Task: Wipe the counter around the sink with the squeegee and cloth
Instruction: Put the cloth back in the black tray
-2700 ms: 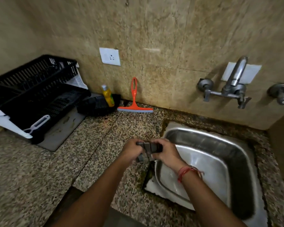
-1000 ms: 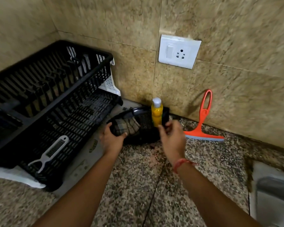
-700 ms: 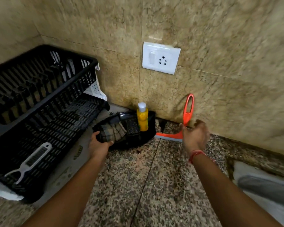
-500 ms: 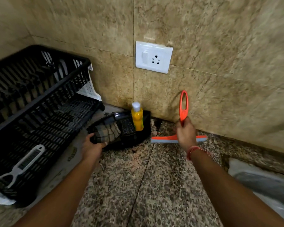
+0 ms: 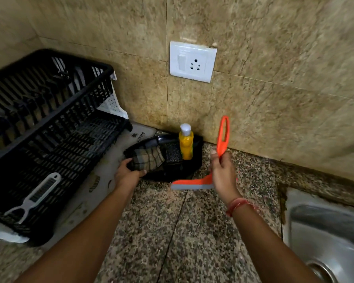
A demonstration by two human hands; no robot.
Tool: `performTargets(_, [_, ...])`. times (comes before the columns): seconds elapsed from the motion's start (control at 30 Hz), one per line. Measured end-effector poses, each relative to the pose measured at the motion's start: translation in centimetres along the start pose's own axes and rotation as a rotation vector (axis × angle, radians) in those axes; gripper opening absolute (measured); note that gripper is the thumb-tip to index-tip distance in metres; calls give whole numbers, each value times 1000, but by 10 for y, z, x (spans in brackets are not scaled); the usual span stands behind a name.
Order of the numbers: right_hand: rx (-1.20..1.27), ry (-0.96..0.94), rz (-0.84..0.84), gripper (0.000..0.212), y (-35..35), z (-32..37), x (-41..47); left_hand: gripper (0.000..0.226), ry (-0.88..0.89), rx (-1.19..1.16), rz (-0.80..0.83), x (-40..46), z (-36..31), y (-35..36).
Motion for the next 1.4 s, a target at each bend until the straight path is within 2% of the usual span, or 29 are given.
performTargets(0.1, [-157,33,16,23,5,-16,-29,78,19,49,-1,-5,-9,3])
performTargets(0.2, [-385,199,-42,25,-7,-42,-48,76,31,71,-8,-7,-9,2])
performTargets(0.27, [-469,314,-41,31,-15,-60,-55,79,24,25,-3,-10,-10,4])
performTargets(0.37, [-519,390,28,34,-17,-76,-67,75,6,1,-28,-13,-8,2])
performTargets(0.5, [-684,348,70,35,-15,-80,-74,76,0,-7,-47,-14,-7,4])
performTargets(0.6, [-905,286,56,50,-11,-69,-63,77,6,-3,-41,-8,-3,6])
performTargets(0.67, [-847,236,-1,65,-11,-50,-41,77,10,2,-41,-6,0,6])
performTargets(0.73, [-619,220,-13,70,-5,-32,-10,77,9,21,-39,-2,2,6])
performTargets(0.93, [-308,268,190,54,30,-16,54,78,10,-43,-30,-3,7,10])
performTargets(1.03, [-366,270,152,16,28,-29,54,76,15,-73,15,-13,2,19])
performTargets(1.1, [-412,272,82,21,19,-41,47,75,26,-79,56,-21,-3,29])
performTargets(1.4, [-202,358,-98,29,-68,-90,32,66,52,-132,216,-67,-37,98])
Point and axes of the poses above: each hand's wrist, its own x-axis towards the middle knuckle, its own y-axis out of the palm, z = x × y, the point moved 7 cm from there along x, towards the middle knuckle, and after that the axes turned 12 degrees about y, right-handed, at the moved point
